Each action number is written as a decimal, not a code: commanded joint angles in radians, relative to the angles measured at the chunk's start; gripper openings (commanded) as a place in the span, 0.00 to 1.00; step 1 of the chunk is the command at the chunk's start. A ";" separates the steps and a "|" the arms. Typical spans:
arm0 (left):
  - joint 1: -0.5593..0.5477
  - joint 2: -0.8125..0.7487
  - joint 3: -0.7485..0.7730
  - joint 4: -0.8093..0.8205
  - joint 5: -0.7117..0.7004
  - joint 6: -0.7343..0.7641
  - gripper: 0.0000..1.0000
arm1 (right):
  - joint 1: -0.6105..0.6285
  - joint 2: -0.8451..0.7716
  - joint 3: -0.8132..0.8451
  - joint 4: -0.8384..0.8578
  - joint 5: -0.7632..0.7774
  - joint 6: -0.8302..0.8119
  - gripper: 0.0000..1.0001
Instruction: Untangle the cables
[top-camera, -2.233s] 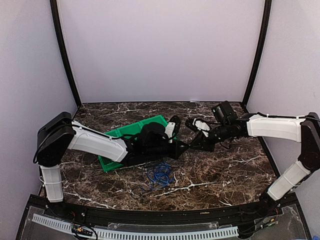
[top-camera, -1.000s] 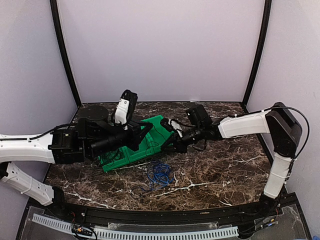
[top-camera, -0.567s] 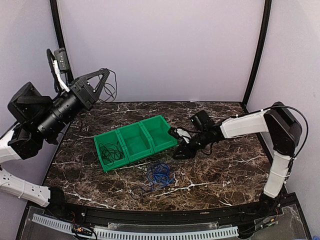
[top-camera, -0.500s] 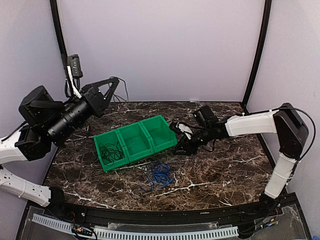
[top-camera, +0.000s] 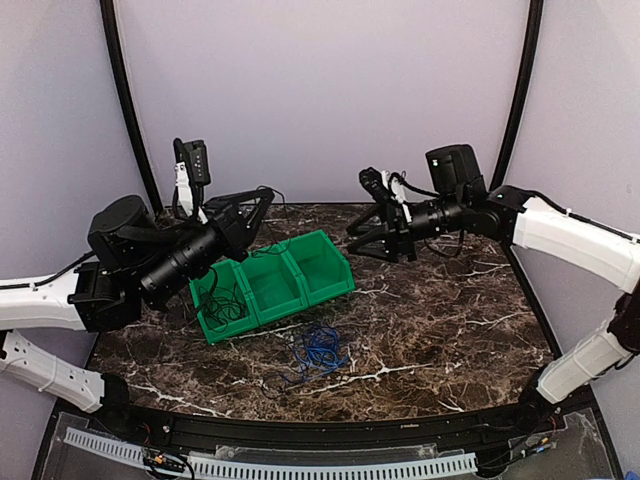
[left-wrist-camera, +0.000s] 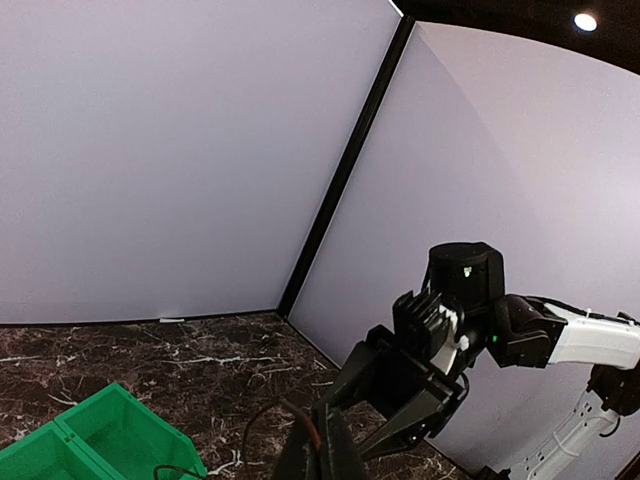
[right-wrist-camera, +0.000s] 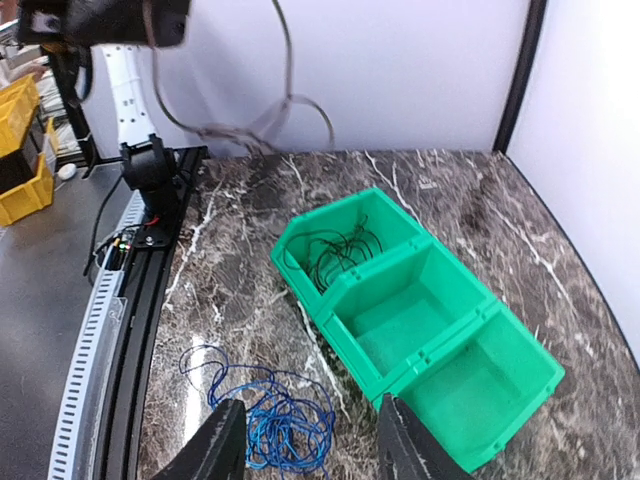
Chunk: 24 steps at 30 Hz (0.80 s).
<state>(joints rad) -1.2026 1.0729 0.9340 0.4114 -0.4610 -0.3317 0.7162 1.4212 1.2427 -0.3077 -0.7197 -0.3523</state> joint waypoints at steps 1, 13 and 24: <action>-0.002 0.015 -0.046 0.113 -0.005 -0.036 0.00 | 0.035 0.033 0.113 -0.071 -0.161 0.033 0.44; -0.002 0.054 -0.062 0.251 -0.067 -0.074 0.00 | 0.178 0.142 0.231 -0.093 -0.060 0.031 0.34; -0.002 0.082 -0.050 0.288 -0.056 -0.093 0.00 | 0.222 0.177 0.265 -0.052 -0.050 0.090 0.38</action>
<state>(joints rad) -1.2026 1.1507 0.8692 0.6441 -0.5152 -0.4122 0.9199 1.5887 1.4796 -0.4076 -0.7841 -0.2974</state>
